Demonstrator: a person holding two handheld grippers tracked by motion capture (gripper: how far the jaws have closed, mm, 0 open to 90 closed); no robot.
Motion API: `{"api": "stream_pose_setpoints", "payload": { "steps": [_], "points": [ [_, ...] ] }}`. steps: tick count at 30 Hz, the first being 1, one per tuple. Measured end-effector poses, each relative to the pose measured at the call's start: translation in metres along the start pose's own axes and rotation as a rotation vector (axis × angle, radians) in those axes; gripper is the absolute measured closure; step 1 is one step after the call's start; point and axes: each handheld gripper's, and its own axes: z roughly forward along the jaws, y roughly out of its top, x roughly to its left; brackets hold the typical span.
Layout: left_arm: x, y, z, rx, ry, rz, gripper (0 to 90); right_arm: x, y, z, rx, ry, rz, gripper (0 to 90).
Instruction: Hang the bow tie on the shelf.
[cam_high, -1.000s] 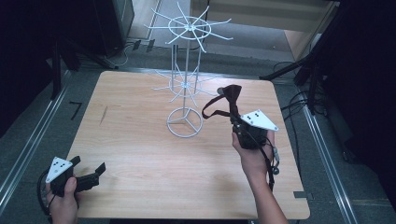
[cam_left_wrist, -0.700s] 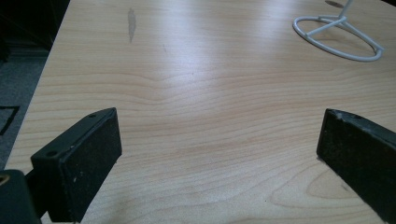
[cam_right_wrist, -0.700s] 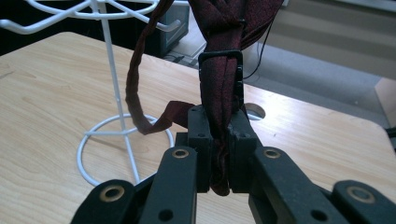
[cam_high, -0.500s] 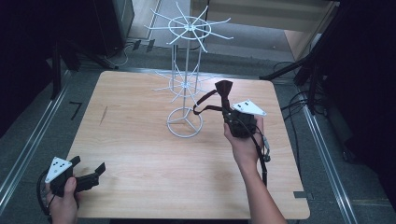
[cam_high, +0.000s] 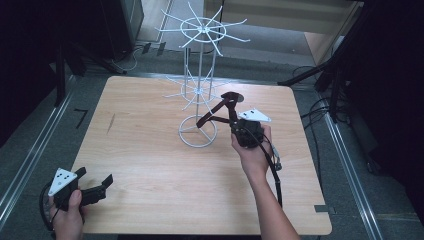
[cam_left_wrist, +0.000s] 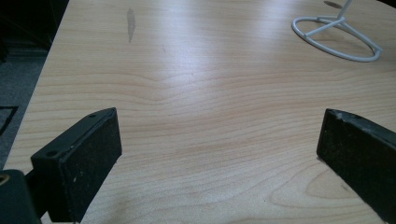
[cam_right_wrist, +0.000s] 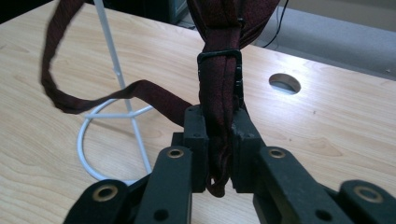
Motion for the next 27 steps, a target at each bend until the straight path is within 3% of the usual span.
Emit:
{"api": "stream_pose_setpoints", "payload": {
  "steps": [9,20,27],
  "points": [
    [0.000,0.000,0.000,-0.002,0.000,-0.002,0.4,-0.002,-0.007,0.010,0.042,0.026,0.015,74.5],
    [0.000,0.000,0.000,-0.002,-0.005,-0.006,0.4,-0.004,-0.010,0.014,0.062,0.021,0.009,75.7],
    [0.001,0.000,0.000,-0.008,0.003,-0.016,0.4,-0.001,-0.012,0.024,0.072,0.039,0.044,74.9]
  ]
}}
